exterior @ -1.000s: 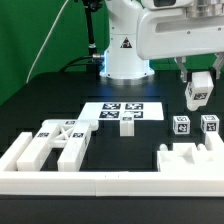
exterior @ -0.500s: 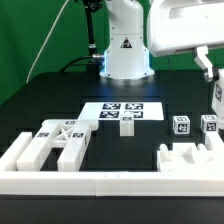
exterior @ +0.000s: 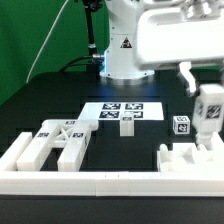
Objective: Assemble chair
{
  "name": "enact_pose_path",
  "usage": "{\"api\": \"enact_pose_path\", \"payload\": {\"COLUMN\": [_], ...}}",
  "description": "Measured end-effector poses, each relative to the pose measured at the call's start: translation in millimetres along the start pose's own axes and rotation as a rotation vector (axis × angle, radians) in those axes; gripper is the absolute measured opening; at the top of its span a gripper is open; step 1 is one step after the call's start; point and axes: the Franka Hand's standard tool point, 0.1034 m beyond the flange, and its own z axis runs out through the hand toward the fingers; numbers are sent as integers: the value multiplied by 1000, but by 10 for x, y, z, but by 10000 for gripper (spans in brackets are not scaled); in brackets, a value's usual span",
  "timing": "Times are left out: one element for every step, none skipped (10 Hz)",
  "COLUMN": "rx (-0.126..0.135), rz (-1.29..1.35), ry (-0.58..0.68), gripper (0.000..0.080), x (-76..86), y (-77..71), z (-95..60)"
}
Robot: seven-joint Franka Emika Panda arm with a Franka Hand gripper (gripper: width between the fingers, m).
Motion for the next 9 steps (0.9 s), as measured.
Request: {"api": "enact_pose_path", "payload": {"rx": [0, 3, 6, 9, 13, 15, 15, 15, 15], "rz": [3, 1, -1, -3, -9, -13, -12, -12, -12], "ry": [-2, -13, -17, -17, -12, -12, -11, -13, -14], "gripper": [284, 284, 284, 284, 284, 284, 284, 284, 284], "x": [-1, -65, -112, -115, -88, -59, -54, -67, -68], "y": [12, -19, -48, -76, -129, -148, -141, -142, -142], "z": [49, 102, 135, 124, 96, 67, 64, 75, 76]}}
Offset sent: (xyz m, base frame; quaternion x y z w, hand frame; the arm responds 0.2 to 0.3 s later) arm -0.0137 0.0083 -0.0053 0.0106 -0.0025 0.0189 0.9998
